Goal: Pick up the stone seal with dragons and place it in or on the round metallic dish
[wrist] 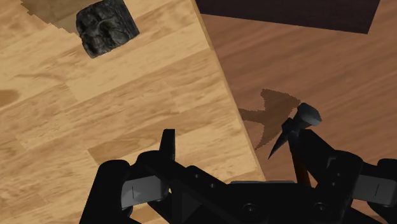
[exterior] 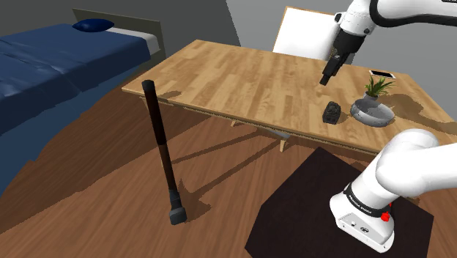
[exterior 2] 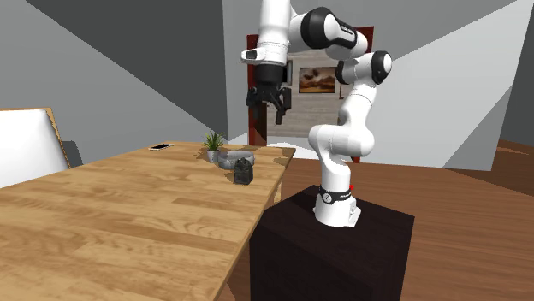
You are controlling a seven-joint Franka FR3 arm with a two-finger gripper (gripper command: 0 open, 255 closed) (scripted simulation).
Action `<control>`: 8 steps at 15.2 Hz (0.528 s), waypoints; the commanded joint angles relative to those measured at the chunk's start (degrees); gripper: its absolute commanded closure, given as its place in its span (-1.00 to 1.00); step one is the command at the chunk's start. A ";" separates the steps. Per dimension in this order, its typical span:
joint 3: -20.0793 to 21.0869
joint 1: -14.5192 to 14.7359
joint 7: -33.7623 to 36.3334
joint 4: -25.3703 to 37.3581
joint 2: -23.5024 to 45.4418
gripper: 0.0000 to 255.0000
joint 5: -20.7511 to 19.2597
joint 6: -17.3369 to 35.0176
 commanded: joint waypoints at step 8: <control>-9.77 -4.48 -6.94 -6.61 5.02 -1.00 -6.67 9.37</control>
